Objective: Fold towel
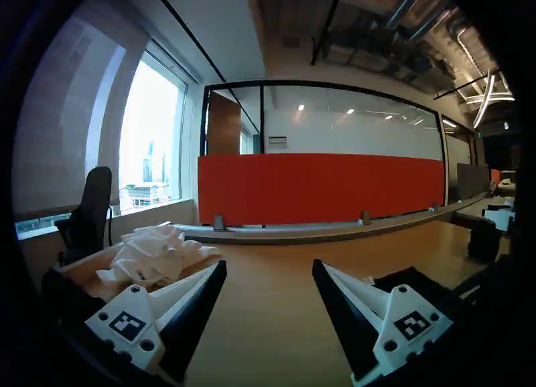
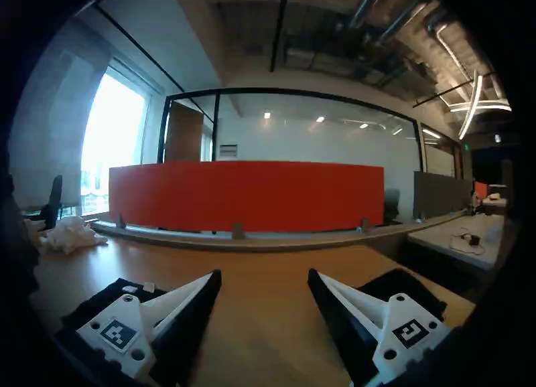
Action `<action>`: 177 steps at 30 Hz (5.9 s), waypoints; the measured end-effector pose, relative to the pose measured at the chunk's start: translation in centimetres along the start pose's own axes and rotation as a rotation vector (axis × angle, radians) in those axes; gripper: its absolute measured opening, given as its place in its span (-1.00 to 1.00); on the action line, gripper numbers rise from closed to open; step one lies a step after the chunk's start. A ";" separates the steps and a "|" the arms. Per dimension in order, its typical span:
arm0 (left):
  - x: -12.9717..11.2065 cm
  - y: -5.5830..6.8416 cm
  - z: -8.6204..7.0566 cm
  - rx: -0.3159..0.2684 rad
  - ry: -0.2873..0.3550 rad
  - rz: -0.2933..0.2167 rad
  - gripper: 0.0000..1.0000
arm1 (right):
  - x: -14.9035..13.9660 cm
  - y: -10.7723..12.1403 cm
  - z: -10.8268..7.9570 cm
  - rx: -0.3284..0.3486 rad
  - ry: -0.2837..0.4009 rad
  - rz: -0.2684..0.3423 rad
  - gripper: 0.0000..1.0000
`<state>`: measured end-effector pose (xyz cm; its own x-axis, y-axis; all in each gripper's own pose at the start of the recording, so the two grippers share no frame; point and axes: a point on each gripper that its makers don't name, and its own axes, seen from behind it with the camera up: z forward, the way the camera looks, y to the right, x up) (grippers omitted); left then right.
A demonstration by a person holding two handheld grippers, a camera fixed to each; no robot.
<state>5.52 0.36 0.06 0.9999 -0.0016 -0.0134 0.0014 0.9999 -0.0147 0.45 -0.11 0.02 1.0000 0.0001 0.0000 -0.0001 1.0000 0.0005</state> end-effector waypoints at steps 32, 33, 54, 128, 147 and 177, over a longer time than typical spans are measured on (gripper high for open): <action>14.8 1.5 -0.7 -0.054 -0.054 0.060 0.90 | 13.4 -2.0 -0.8 0.043 -0.038 -0.042 1.00; 14.7 1.6 -0.7 -0.061 -0.061 0.064 0.90 | 13.4 -2.2 -0.7 0.049 -0.044 -0.045 1.00; 11.5 6.0 -0.9 -0.322 -0.238 0.105 0.90 | 10.8 -7.7 -1.3 0.340 -0.224 -0.179 1.00; -15.5 12.8 -7.5 -0.617 -0.708 0.261 0.90 | -16.4 -12.4 -8.0 0.622 -0.707 -0.326 1.00; -19.0 13.5 -9.3 -0.672 -0.849 0.277 0.89 | -20.7 -11.0 -10.3 0.676 -0.830 -0.367 0.89; -19.9 13.7 -9.5 -0.672 -0.887 0.341 0.34 | -21.1 -11.3 -11.3 0.750 -0.865 -0.367 -0.07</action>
<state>-14.51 13.99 -9.39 0.6057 0.5426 0.5820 -0.0106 0.7369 -0.6759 -20.68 -11.44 -11.28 0.6095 -0.5721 0.5488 -0.0023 0.6909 0.7229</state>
